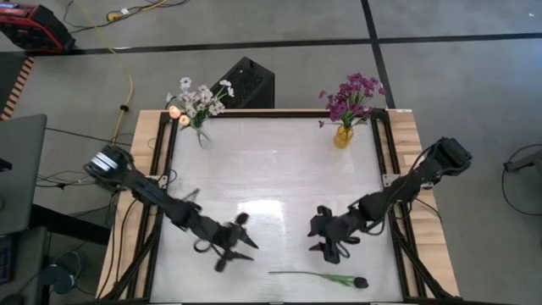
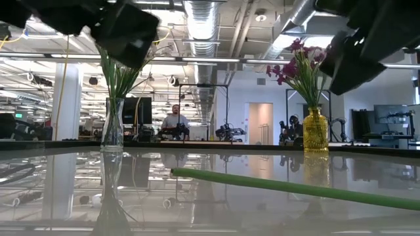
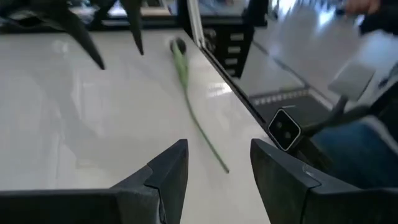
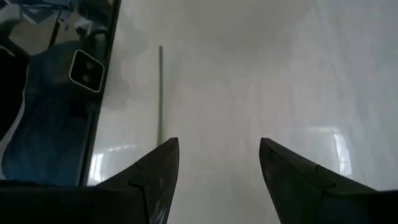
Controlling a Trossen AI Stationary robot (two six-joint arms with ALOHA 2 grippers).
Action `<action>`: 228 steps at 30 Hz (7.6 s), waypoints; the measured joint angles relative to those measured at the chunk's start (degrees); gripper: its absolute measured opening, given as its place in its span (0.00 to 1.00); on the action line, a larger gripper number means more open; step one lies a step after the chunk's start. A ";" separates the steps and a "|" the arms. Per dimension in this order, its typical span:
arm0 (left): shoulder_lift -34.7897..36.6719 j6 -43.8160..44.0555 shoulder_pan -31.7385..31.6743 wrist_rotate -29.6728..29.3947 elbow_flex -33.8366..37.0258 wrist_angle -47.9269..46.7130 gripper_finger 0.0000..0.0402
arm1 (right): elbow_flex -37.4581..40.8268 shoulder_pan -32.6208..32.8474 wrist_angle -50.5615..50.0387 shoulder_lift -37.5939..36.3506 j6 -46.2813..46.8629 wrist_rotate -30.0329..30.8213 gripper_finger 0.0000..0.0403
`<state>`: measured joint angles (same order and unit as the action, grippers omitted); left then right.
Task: Sort flowers into vase by color
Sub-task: Put the black tulip into the yellow vase
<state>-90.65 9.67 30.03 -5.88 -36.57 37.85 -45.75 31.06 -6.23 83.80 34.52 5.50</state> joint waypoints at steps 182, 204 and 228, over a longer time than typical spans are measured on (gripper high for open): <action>6.21 -1.50 -9.27 -25.79 7.82 -3.92 0.46 | -6.38 -20.97 -45.17 -7.29 14.03 65.92 0.04; 6.21 -6.92 -24.66 -6.80 7.82 -3.70 0.46 | 15.03 -32.65 9.68 -29.40 -30.92 52.00 0.04; 6.21 -7.01 -30.89 -1.75 7.82 -3.27 0.46 | 15.01 -41.19 8.87 -25.59 -34.37 60.60 0.04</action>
<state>-84.44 2.66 -0.86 -7.63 -28.75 34.59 -30.74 -10.13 2.65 58.21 0.15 66.10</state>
